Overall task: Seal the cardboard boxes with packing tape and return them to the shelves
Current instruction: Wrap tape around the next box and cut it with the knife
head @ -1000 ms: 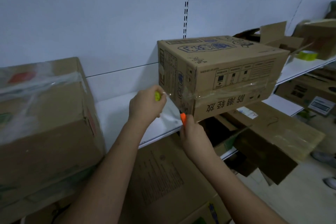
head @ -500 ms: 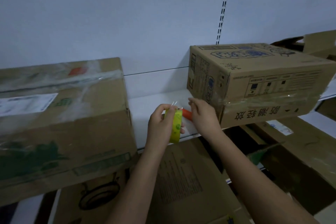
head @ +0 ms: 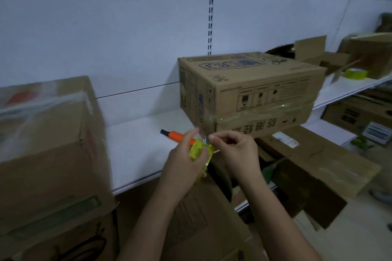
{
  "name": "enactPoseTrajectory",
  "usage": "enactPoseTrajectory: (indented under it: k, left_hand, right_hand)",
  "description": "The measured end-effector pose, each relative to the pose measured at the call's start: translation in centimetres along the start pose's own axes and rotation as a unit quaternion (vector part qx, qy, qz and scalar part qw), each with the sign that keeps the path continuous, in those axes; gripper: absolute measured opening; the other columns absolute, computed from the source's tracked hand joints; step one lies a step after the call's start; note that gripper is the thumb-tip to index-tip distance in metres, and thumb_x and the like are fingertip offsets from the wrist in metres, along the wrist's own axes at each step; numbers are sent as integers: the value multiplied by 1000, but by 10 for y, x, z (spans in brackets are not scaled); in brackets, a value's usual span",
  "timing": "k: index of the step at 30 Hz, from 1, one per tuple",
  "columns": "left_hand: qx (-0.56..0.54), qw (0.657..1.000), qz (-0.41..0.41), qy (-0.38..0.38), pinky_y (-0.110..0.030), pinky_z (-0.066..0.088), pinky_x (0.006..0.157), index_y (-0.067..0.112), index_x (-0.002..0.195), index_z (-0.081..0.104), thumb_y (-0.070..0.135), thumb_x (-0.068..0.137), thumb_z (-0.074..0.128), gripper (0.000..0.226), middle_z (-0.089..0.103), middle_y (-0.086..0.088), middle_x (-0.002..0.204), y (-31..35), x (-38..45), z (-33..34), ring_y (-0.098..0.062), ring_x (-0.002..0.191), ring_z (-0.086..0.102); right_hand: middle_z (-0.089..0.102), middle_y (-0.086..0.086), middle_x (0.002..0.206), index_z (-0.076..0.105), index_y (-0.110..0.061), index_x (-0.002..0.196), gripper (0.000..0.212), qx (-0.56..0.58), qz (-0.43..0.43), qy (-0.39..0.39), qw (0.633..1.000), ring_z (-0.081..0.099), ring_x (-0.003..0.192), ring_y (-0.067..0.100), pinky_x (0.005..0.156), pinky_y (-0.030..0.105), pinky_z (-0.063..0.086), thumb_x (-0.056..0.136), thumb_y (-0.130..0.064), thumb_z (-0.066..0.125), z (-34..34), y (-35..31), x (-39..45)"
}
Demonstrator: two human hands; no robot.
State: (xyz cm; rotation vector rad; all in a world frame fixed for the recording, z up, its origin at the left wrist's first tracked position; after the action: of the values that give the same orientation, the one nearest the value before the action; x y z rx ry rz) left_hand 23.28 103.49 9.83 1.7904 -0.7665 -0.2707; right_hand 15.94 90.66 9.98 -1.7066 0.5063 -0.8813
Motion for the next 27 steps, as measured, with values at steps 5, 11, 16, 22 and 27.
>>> enactPoseTrajectory:
  k: [5,11,16,22,27]
  left_hand:
    - [41,998,48,-19,-42,62,69,43,141,41,41,90,69,58,70,10,91,14,8,23,-5,65,71]
    - [79,990,111,-19,-43,60,69,54,116,43,44,85,73,44,67,29,91,35,26,68,0,74,68]
    - [91,986,134,-36,-32,59,73,50,123,42,32,87,74,51,65,29,101,52,43,109,2,86,66]
    - [121,983,137,-30,-28,56,71,49,119,43,34,87,72,47,67,19,96,77,65,150,1,85,66]
    - [169,974,149,-9,-29,52,65,41,122,45,35,85,74,47,69,7,87,91,77,174,-9,77,65]
  right_hand:
    - [75,-10,78,77,-24,79,7,38,20,63,997,68,77,4,69,16,51,84,-19,79,-41,13,5]
    - [75,-10,81,77,-25,82,7,68,33,79,994,69,82,4,75,20,52,85,-18,77,-87,30,39]
    - [76,-4,83,78,-17,87,4,119,45,86,988,70,84,7,74,18,52,85,-14,76,-127,46,71]
    - [76,-2,84,78,-13,90,5,135,29,88,986,72,83,10,80,31,58,85,-13,76,-164,64,109]
    - [76,-2,89,79,-14,93,8,142,28,64,987,72,89,13,87,45,58,86,-15,76,-183,79,127]
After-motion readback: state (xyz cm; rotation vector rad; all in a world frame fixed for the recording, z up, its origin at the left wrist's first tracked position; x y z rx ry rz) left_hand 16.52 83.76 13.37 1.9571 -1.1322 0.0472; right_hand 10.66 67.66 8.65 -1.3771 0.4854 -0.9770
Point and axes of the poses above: each hand's wrist, its own x-axis towards the middle knuckle, its own z-axis out of the palm, y = z × x, the point moved 2 cm from there along x, towards the middle knuckle
